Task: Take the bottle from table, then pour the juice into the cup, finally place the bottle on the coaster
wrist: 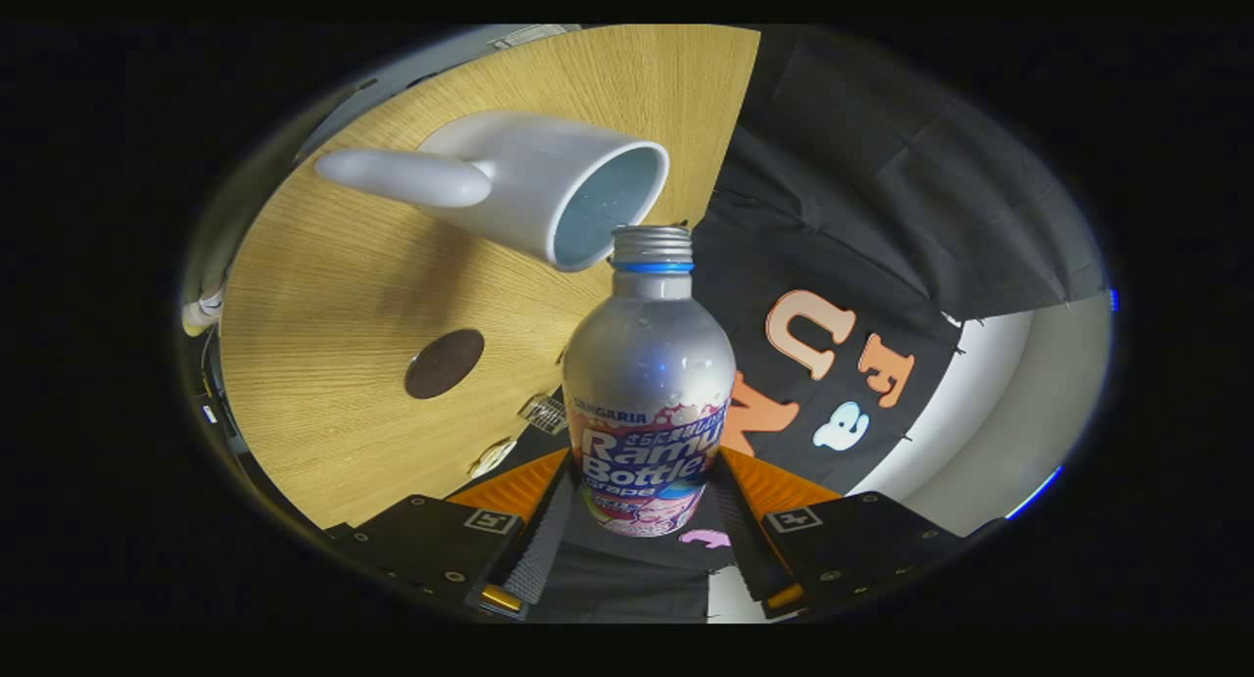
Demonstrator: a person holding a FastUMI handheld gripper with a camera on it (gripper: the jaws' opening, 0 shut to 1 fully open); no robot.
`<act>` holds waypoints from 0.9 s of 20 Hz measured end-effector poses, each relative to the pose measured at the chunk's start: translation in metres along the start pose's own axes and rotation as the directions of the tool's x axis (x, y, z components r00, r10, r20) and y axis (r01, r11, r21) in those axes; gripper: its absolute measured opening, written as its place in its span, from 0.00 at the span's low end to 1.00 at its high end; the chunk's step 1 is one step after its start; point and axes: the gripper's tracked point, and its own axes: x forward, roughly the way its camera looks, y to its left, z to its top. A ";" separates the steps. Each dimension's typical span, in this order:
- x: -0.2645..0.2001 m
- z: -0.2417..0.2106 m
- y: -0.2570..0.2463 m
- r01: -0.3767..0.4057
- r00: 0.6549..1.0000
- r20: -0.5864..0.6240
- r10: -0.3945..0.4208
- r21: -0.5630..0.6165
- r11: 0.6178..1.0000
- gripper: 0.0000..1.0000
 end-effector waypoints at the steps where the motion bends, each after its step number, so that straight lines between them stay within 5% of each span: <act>1: 0.000 0.000 0.000 -0.001 1.000 -0.001 0.001 0.001 1.000 0.76; 11: -0.004 -0.003 0.016 -0.033 0.999 -0.003 0.033 0.122 0.992 0.76; 15: -0.005 -0.013 0.023 -0.048 0.998 -0.033 0.061 0.298 0.953 0.76; 18: -0.003 -0.016 0.039 -0.067 0.994 -0.038 0.099 0.490 0.869 0.77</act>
